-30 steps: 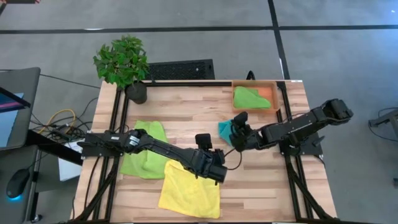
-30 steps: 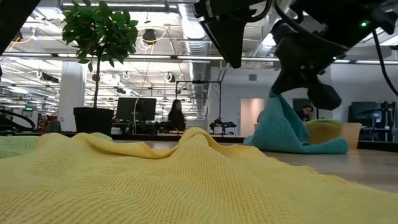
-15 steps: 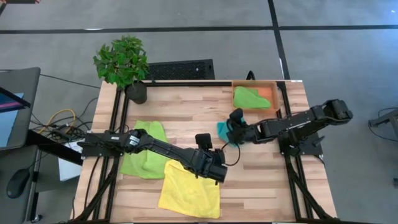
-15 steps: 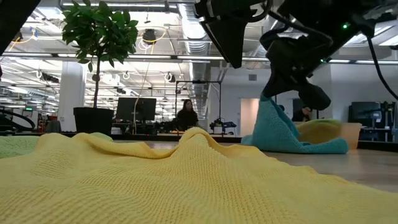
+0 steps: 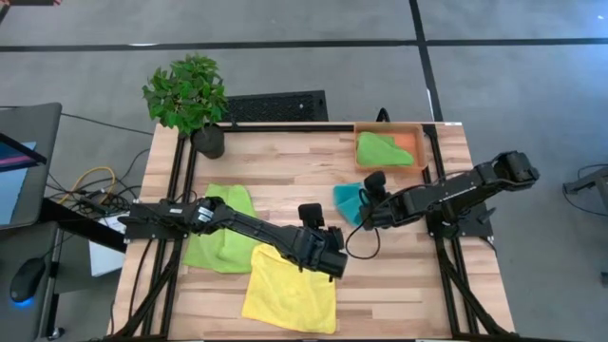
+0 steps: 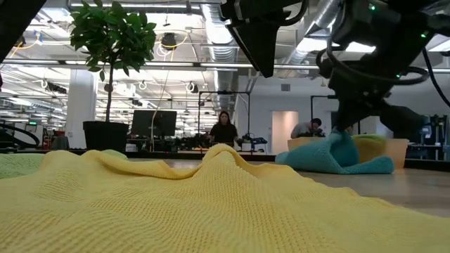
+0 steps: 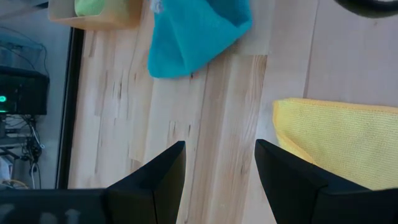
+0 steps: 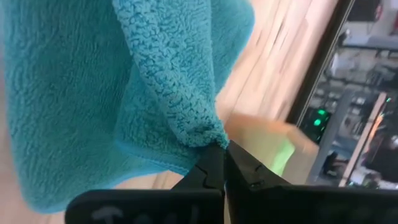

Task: Fold microfiber towels
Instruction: Fold the blue microfiber towel, then put the blue microfiber towel into the orange bin

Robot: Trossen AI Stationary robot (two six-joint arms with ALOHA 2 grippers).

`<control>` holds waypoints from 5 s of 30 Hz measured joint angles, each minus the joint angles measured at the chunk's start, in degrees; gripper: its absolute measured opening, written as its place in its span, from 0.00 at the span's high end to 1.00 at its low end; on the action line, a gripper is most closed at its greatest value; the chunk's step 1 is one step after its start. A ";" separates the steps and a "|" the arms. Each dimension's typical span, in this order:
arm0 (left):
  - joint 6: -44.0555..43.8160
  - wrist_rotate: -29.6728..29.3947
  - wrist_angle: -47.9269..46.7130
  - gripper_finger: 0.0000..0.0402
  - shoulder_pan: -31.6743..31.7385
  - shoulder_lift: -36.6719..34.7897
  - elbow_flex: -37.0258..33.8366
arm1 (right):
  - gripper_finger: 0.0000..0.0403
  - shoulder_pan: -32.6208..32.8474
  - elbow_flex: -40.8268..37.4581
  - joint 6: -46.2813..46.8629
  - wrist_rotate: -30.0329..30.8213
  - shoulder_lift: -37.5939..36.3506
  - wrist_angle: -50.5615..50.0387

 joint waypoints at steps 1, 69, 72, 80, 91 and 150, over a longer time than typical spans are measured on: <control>0.01 0.00 0.00 0.53 0.00 0.00 0.01 | 0.96 0.05 0.00 1.18 0.00 0.00 -0.72; 28.37 9.72 53.23 0.53 9.84 0.72 -27.80 | 0.45 27.78 13.31 49.33 -11.32 -17.11 -18.40; 28.29 15.31 54.70 0.53 10.75 0.57 -28.93 | 0.45 27.71 13.31 49.33 -11.26 -16.90 -18.43; 28.28 15.87 58.36 0.53 11.50 0.46 -31.97 | 0.45 27.70 13.31 49.33 -11.19 -16.92 -18.00; 25.98 11.49 58.65 0.53 12.18 0.38 -32.69 | 0.45 27.70 13.31 49.33 -11.21 -16.92 -17.96; 17.57 29.52 45.20 1.00 17.41 0.39 -17.78 | 0.52 20.14 13.22 47.31 -5.34 7.14 -21.43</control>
